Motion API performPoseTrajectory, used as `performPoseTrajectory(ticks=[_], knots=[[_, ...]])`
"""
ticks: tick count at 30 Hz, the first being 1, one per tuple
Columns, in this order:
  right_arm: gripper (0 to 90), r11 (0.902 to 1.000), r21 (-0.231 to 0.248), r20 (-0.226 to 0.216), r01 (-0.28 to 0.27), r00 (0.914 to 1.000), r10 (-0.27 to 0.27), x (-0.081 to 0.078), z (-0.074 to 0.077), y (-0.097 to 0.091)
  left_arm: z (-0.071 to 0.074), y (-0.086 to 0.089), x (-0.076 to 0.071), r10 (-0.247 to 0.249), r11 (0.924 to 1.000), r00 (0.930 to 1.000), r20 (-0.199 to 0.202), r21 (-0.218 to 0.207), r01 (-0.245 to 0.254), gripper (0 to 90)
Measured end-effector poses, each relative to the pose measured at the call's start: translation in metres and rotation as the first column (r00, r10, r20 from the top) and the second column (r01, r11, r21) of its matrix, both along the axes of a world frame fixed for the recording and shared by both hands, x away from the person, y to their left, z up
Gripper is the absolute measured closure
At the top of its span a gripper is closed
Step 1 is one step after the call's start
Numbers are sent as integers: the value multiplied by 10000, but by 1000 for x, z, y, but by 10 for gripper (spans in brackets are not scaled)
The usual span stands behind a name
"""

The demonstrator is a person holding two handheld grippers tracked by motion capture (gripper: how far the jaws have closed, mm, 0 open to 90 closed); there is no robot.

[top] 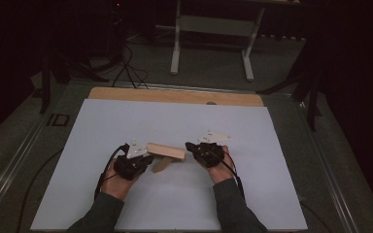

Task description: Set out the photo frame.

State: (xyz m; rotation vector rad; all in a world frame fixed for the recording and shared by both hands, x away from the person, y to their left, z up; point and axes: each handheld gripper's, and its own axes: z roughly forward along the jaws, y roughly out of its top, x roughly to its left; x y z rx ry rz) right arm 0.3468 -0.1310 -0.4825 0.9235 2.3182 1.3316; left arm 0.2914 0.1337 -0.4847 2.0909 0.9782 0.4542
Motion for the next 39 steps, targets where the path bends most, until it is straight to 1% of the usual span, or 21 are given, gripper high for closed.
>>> performPoseTrajectory(ticks=[2, 4, 17, 26, 29, 39], knots=[[896, 9999, -111, 8, -34, 10000, 34, 0, -1, 3, 0, -1, 0, 11, 10000, 10000, 21, -4, -11, 896], [896, 9999, -124, -12, -63, 10000, 62, 2, -1, 4, 0, -1, 1, 20, 10000, 10000, 53, -8, -20, 896], [895, 9995, 198, -143, -255, 9996, 258, 2, -1, 5, 1, -3, 2, 131, 9999, 9998, 141, -37, -130, 895], [895, 9991, 54, -49, -410, 9991, 410, 0, 0, 5, 1, -3, 4, 218, 9997, 9996, 172, -125, -216, 895], [895, 9990, 7, -17, -437, 9990, 437, -1, 1, 5, 1, -4, 5, 183, 9998, 9997, 186, -42, -182, 895], [896, 9981, -195, 145, -586, 9982, 589, -6, 3, 4, 0, -9, 6, 100, 9999, 9998, 174, 23, -101, 895]])
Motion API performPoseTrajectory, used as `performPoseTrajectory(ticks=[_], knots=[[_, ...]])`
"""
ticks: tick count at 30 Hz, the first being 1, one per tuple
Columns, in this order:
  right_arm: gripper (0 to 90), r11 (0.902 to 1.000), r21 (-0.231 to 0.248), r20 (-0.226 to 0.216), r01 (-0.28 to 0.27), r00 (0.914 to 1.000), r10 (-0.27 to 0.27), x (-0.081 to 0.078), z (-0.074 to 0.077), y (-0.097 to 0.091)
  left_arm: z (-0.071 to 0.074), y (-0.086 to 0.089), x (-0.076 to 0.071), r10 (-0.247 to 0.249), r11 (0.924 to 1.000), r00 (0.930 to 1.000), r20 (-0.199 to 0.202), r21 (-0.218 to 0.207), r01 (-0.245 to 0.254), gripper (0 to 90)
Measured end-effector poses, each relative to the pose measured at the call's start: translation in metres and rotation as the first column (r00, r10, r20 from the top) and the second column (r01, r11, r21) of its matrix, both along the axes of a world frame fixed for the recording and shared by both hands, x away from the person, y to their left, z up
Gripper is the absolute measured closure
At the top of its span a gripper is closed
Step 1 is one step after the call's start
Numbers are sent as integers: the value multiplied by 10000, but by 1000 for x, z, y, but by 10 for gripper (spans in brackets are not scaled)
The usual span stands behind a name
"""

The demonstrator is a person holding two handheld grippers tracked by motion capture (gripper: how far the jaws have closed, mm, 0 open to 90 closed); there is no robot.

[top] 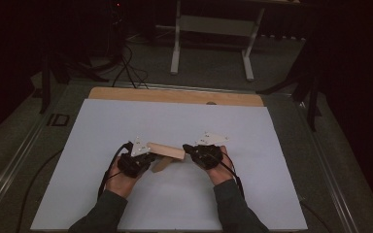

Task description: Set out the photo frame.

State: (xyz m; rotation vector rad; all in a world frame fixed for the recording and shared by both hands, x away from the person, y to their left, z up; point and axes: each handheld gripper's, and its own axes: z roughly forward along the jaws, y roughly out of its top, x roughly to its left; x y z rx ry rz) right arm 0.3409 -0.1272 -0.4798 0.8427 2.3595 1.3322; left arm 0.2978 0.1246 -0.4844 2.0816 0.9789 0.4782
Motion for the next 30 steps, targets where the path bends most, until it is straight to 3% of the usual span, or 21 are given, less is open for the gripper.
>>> performPoseTrajectory(ticks=[30], knots=[[896, 9987, -341, 255, -382, 9989, 391, -14, 1, 3, 5, -15, -4, -529, 9986, 9985, 127, -22, 529, 896]])
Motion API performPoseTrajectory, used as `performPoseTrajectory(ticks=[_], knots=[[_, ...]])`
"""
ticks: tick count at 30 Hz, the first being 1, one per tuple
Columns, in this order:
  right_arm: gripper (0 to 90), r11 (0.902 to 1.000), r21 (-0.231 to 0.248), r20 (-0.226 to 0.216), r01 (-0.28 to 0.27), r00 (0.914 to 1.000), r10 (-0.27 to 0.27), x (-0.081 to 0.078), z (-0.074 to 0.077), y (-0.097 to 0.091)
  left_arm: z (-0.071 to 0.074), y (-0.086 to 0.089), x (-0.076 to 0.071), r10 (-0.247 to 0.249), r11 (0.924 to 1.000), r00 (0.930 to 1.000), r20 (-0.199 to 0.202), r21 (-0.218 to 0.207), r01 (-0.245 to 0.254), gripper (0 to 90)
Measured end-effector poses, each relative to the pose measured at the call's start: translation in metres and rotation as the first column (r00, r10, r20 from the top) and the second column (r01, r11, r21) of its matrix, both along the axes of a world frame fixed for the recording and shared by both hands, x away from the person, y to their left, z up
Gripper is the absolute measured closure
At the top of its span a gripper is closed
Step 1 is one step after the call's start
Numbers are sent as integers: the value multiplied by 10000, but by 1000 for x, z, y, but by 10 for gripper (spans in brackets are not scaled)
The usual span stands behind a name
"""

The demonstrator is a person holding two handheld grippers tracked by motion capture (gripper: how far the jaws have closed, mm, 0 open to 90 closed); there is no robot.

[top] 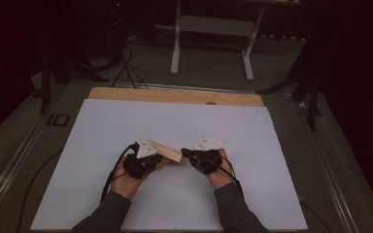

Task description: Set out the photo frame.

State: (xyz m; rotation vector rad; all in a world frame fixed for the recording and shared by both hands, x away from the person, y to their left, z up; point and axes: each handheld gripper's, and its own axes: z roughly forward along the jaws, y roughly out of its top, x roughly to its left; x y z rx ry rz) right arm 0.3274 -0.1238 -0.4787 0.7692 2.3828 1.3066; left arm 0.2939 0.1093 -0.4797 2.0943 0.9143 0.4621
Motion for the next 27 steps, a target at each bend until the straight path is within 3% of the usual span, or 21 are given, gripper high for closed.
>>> performPoseTrajectory(ticks=[27], knots=[[895, 9980, -139, 48, -620, 9981, 621, -13, 0, 8, -2, -3, 1, 31, 10000, 10000, -80, 36, -30, 897]])
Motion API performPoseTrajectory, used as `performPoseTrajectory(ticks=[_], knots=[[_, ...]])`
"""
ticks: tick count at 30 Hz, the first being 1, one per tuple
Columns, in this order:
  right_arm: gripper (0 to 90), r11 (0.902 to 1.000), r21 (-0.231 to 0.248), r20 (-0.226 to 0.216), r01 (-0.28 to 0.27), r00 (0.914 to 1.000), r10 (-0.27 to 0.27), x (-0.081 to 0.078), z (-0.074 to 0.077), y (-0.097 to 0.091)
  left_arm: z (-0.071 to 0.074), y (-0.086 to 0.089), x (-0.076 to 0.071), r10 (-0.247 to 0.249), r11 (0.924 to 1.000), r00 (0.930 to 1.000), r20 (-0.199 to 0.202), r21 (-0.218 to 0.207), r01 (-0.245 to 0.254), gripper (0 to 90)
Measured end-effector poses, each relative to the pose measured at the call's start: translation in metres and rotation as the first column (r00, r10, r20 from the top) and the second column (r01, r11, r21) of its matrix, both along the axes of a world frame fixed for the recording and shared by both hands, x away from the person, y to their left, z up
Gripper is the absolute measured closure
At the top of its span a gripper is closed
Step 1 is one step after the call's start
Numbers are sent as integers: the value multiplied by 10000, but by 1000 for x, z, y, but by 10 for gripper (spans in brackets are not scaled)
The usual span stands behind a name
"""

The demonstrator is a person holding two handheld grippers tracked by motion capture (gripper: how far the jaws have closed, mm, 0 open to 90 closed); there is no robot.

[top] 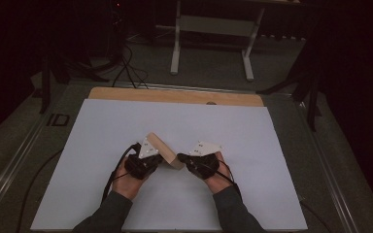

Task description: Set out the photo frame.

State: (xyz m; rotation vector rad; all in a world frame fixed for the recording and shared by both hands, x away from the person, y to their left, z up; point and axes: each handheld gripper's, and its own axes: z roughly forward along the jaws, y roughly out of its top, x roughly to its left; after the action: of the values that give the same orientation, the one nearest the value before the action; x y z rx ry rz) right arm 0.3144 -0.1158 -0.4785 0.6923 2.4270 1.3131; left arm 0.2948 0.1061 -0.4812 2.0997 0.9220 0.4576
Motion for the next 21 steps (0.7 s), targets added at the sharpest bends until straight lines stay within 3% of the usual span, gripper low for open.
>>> performPoseTrajectory(ticks=[21], knots=[[896, 9994, 21, -21, -332, 9994, 332, -6, 0, 9, -2, 4, 3, 253, 9993, 9997, -8, -279, -253, 898]])
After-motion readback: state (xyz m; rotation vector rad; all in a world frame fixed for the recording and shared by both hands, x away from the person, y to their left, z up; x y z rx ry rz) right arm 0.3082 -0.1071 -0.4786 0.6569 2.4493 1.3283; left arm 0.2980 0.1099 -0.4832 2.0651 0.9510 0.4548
